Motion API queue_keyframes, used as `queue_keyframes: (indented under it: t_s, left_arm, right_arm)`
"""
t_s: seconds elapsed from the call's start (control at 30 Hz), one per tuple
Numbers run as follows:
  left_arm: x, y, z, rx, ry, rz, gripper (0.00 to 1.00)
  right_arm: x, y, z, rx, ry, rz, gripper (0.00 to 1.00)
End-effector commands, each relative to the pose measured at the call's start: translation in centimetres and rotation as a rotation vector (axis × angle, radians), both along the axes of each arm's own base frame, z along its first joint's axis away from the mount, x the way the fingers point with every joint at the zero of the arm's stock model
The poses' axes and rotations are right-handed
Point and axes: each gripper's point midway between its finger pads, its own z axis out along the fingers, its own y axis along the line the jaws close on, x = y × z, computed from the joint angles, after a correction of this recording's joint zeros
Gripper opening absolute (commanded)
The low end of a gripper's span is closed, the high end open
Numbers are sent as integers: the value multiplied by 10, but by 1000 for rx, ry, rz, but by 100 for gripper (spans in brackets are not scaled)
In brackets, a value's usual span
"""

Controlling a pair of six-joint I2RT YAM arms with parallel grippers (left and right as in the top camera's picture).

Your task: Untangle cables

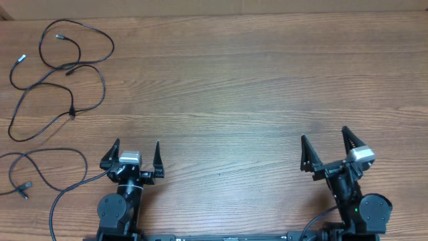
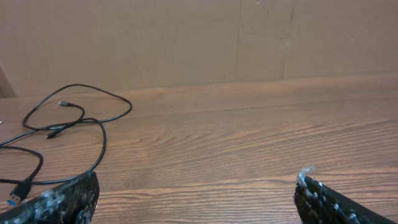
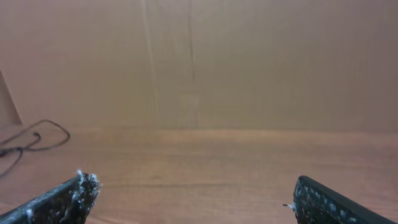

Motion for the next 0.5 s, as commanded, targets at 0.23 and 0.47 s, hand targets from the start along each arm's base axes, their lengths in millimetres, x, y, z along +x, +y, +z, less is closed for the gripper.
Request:
queue_keyframes:
  t_s: [0.23, 0.47]
  left_arm:
    - [0, 1, 2, -10, -9, 5, 100]
    - [0, 1, 2, -10, -9, 5, 100]
  right_arm:
    - [4, 7, -37, -151, 18, 39, 100]
    - [5, 5, -40, -168, 27, 28, 100]
